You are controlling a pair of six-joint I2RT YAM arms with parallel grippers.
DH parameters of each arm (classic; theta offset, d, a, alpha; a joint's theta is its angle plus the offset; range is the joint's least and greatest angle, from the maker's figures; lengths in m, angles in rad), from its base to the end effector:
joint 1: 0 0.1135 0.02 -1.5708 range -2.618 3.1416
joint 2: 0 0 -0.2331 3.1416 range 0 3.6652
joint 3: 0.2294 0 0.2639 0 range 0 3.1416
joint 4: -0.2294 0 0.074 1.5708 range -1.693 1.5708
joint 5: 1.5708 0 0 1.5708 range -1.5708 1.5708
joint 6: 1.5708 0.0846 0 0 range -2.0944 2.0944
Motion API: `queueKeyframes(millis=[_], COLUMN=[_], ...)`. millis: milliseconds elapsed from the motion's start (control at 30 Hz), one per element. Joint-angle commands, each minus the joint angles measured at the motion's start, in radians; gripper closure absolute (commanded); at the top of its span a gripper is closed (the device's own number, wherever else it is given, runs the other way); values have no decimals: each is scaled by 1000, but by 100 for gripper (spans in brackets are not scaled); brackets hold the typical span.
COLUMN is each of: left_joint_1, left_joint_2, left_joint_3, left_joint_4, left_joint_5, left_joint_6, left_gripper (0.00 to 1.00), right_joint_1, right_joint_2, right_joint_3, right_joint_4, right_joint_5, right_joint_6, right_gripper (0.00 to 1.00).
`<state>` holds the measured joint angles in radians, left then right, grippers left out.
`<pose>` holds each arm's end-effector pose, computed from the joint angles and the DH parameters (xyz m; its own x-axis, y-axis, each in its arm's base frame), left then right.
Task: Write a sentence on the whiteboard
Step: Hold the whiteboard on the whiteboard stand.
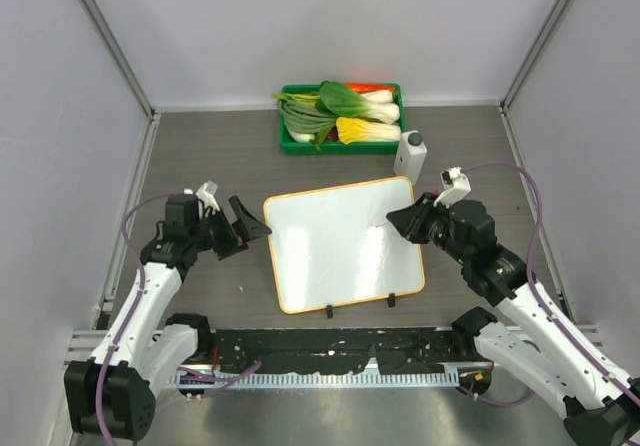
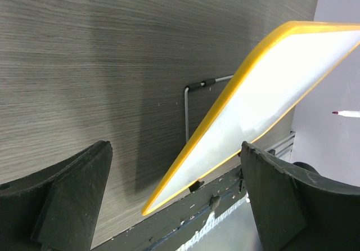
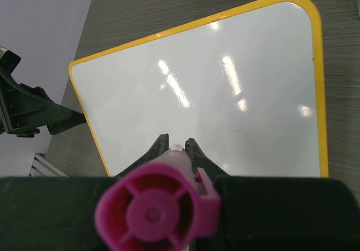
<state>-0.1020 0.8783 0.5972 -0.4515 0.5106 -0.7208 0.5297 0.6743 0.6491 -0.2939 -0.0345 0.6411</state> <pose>0.2391 -0.0660 0.1804 -0.7970 -0.4972 -0.3428 -0.1008 0.6692 -0.7362 0.2116 0.1273 0.2628 -0.5359 0.3789 -0.7545 -0.2654 0.7727 0.5766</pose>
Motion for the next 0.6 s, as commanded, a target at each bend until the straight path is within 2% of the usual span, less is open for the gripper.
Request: queueKeyframes(millis=[0, 167, 567], left_joint_1=[8, 8, 8], left_joint_2=[-13, -2, 19], left_joint_3=[18, 9, -13], left_joint_4=[40, 65, 129], left_joint_5=[71, 104, 166], left_joint_6=[27, 20, 11], left_gripper=[1, 2, 5], right_joint_1=[-2, 0, 26], right_joint_2=[1, 10, 88], right_joint_3=[70, 93, 96], right_joint_4=[-11, -16, 108], right_joint_5=[31, 21, -99], right_joint_6=[-67, -104, -60], right_gripper=[99, 99, 99])
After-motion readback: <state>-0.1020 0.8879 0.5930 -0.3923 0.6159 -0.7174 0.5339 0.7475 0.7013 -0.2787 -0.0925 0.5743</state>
